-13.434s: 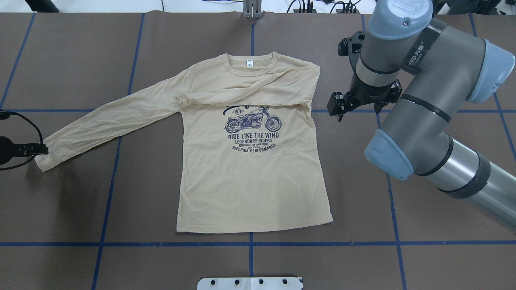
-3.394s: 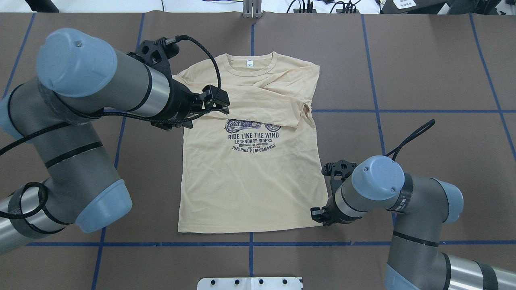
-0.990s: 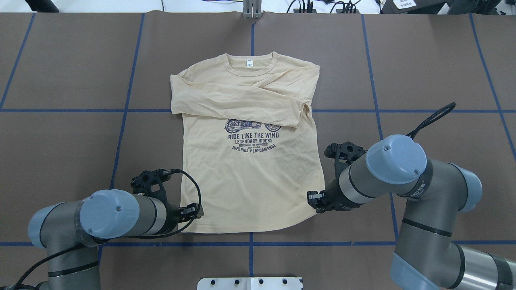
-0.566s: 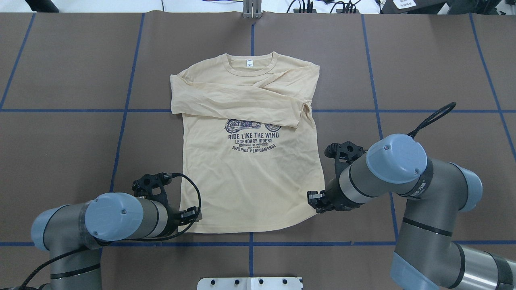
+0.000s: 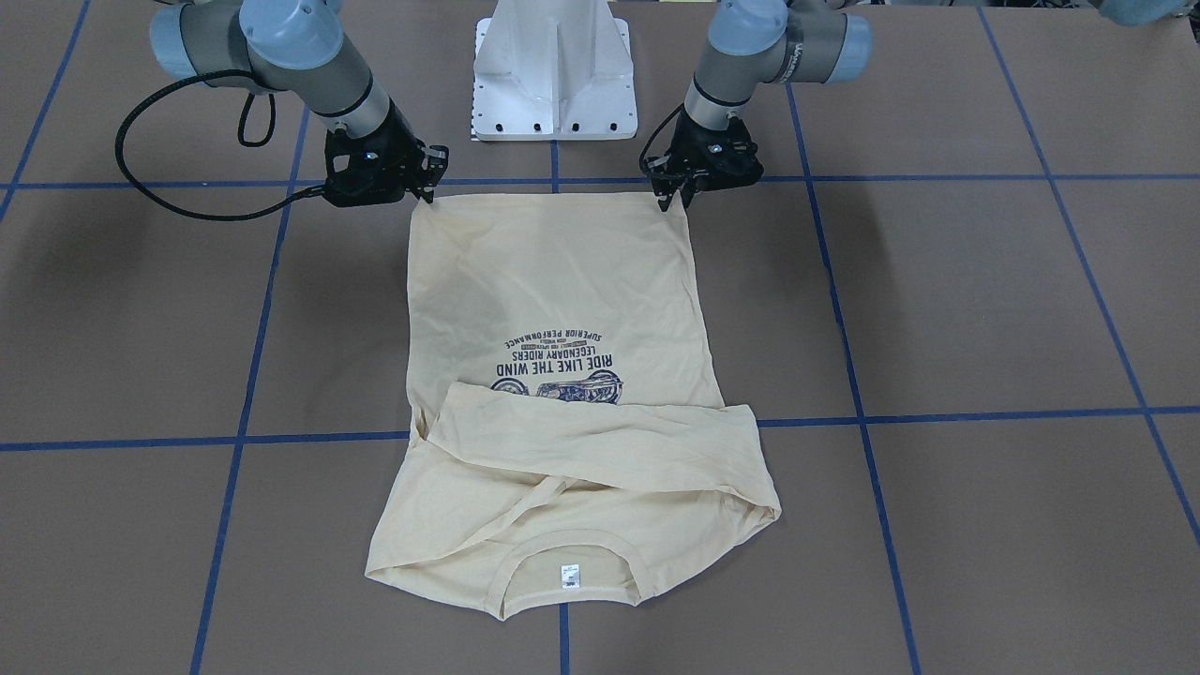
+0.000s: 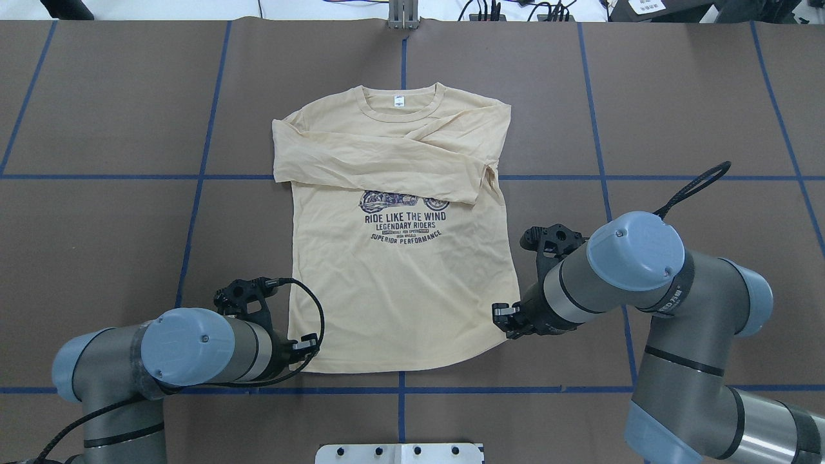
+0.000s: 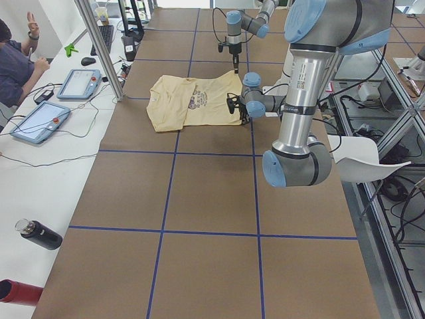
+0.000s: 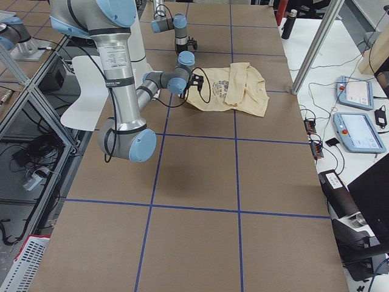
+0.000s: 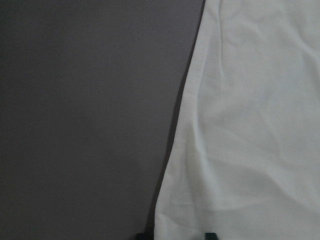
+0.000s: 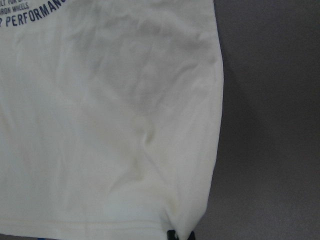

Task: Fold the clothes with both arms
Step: 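Grip both hem corners with the left and right grippers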

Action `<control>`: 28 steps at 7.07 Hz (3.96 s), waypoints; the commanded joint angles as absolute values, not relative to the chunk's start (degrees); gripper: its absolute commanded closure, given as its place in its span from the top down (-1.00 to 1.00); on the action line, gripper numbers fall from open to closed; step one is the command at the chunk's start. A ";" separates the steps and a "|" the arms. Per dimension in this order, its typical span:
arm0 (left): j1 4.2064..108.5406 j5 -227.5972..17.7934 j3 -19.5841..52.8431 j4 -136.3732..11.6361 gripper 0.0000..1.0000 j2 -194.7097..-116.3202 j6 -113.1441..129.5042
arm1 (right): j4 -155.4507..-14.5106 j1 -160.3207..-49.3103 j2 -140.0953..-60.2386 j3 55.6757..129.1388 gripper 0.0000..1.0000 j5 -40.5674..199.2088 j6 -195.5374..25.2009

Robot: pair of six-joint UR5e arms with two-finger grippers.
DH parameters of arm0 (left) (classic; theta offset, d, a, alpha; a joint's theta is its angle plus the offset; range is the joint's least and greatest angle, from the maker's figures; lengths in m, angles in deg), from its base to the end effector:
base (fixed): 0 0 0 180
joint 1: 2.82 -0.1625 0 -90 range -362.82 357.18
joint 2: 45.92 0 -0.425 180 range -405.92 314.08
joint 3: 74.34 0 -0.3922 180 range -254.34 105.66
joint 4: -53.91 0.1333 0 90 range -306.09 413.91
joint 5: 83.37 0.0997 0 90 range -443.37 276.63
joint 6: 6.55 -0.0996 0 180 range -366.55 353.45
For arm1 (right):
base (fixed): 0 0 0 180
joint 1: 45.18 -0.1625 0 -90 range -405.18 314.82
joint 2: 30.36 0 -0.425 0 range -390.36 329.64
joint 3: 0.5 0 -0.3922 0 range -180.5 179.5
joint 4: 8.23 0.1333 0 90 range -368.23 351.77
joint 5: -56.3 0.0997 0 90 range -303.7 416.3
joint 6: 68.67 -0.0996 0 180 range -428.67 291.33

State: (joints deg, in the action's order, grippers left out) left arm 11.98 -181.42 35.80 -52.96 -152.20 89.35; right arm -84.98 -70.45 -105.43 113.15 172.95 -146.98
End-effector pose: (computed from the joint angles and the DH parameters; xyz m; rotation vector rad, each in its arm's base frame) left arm 0.5239 -0.2619 0.3166 -0.0580 0.9387 -0.2690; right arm -0.4574 -0.3139 0.3052 -0.1288 -0.9772 0.0072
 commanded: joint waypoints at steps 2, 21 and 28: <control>11.94 -181.54 35.96 -48.39 -1.00 -155.70 89.43 | -85.05 -70.58 -105.59 113.41 -1.00 173.37 -146.98; 11.68 -181.19 36.23 -43.56 -0.19 -154.55 88.37 | -85.05 -70.67 -105.59 112.88 -1.00 173.28 -146.98; 11.77 -181.37 36.66 -43.56 -1.00 -154.91 88.46 | -85.05 -70.85 -105.68 112.88 -1.00 173.37 -146.98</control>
